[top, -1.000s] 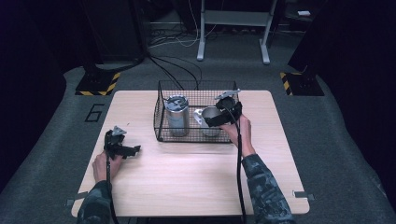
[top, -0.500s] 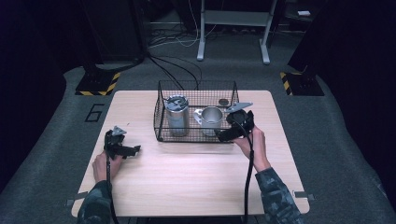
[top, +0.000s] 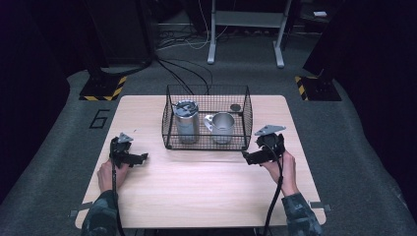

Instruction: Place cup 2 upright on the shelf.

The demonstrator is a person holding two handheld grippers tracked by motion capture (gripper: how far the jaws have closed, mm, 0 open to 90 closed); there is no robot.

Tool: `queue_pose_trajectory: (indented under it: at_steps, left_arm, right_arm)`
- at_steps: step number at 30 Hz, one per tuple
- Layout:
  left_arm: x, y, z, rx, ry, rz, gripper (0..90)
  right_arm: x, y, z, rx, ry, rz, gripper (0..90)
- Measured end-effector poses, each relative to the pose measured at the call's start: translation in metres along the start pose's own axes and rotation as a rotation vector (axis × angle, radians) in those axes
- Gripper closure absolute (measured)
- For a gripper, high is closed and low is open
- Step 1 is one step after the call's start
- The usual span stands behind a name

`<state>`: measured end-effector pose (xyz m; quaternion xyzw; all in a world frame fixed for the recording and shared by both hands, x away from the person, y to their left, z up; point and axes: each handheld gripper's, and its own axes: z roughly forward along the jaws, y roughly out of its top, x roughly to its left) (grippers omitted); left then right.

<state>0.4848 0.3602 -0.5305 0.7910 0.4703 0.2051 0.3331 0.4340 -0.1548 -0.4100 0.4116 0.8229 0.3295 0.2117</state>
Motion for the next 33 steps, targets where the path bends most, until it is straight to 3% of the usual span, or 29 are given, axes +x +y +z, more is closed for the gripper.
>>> queue_pose_trajectory:
  at_steps: [6,13,19,26,29,30,33]
  left_arm:
    - [0.000,0.000,-0.001,0.011,-0.004,0.003,0.0]
    - [0.000,0.000,0.000,-0.001,0.001,0.001,0.0]
    - [0.000,0.000,0.000,0.003,0.000,-0.003,0.0]
    - [0.000,0.000,-0.001,0.007,-0.001,-0.002,0.0]
    - [0.000,0.000,0.000,-0.004,0.003,-0.005,0.0]
    - [0.000,0.000,0.000,-0.002,0.002,-0.003,0.0]
    - [0.000,0.000,0.000,-0.002,0.003,-0.003,0.0]
  right_arm:
    - [-0.006,-0.029,0.000,0.017,-0.028,0.027,0.0]
    - [-0.013,-0.069,0.004,0.065,-0.044,0.090,0.0]
    - [-0.018,-0.109,0.008,0.089,-0.098,0.143,0.0]
    - [-0.023,-0.150,0.009,0.077,-0.158,0.183,0.0]
    - [-0.029,-0.164,0.007,0.007,-0.136,0.234,0.0]
    - [-0.031,-0.165,0.006,0.014,-0.141,0.253,0.0]
    - [-0.033,-0.166,0.006,0.014,-0.141,0.243,0.0]
